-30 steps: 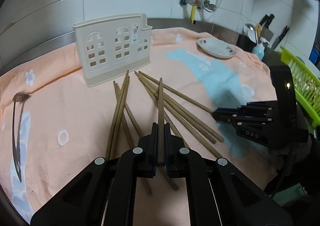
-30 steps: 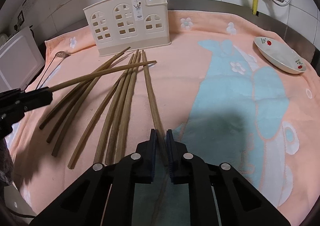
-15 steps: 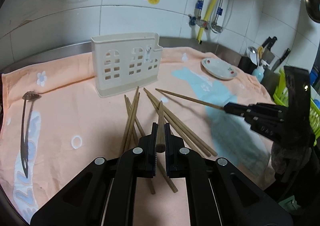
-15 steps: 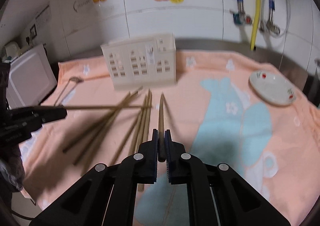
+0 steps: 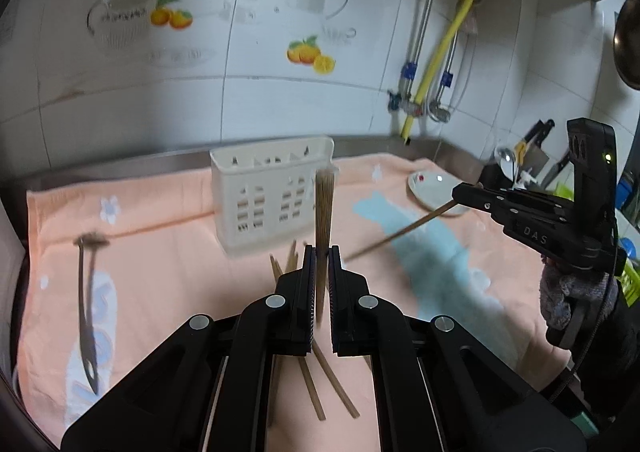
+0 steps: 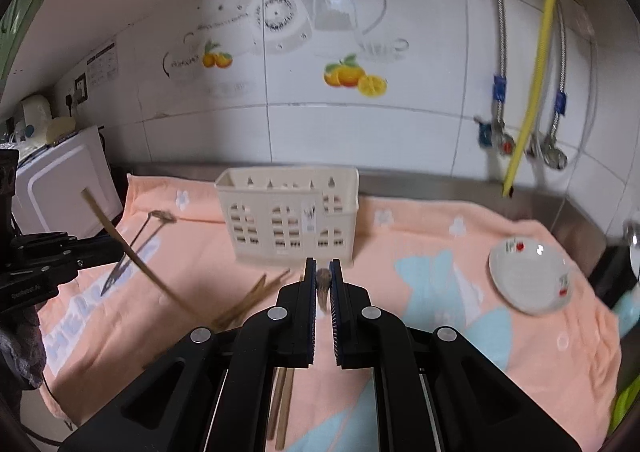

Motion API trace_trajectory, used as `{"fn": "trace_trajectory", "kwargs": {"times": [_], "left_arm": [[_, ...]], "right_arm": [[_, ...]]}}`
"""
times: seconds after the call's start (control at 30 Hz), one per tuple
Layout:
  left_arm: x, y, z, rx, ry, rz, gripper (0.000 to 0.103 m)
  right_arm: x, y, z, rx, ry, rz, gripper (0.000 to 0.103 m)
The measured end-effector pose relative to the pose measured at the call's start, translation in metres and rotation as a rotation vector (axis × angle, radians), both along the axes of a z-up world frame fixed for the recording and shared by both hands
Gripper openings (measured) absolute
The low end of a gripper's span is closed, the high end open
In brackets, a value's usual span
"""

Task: Organize utensils
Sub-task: 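Lift the held chopstick with the left tool while the right tool lifts its chopstick, then lower the left tool's chopstick into the white holder while the right tool inserts its chopstick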

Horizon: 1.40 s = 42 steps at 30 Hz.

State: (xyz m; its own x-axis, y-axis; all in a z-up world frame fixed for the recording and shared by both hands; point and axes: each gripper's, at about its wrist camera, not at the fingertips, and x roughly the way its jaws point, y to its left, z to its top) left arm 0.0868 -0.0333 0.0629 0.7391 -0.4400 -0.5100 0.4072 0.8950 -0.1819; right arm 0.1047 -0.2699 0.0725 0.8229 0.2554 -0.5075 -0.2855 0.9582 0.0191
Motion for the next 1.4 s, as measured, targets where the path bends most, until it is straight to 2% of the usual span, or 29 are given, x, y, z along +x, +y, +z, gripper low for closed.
{"fn": "trace_trajectory", "kwargs": {"times": [0.3,0.53,0.87,1.0,1.23,1.4], "left_arm": [[0.015,-0.005,0.056,0.027,-0.102,0.009,0.004],[0.045,-0.007,0.101,0.027,-0.204,0.059,0.004],[0.073,-0.007,0.143,0.018,-0.344,0.132,0.004],[0.089,-0.008,0.141,0.033,-0.364,0.157,0.004],[0.128,0.003,0.113,-0.002,-0.303,0.200,0.004],[0.140,0.011,0.102,-0.033,-0.282,0.216,0.004]], "right_arm": [[0.026,0.008,0.047,-0.041,-0.053,0.027,0.006],[0.046,0.018,0.074,-0.065,-0.113,0.027,0.006],[0.073,0.028,0.107,-0.056,-0.175,0.031,0.006],[0.090,0.036,0.104,-0.062,-0.162,0.040,0.006],[0.115,0.043,0.088,-0.072,-0.105,0.039,0.006],[0.126,0.044,0.076,-0.080,-0.083,0.031,0.007]]}}
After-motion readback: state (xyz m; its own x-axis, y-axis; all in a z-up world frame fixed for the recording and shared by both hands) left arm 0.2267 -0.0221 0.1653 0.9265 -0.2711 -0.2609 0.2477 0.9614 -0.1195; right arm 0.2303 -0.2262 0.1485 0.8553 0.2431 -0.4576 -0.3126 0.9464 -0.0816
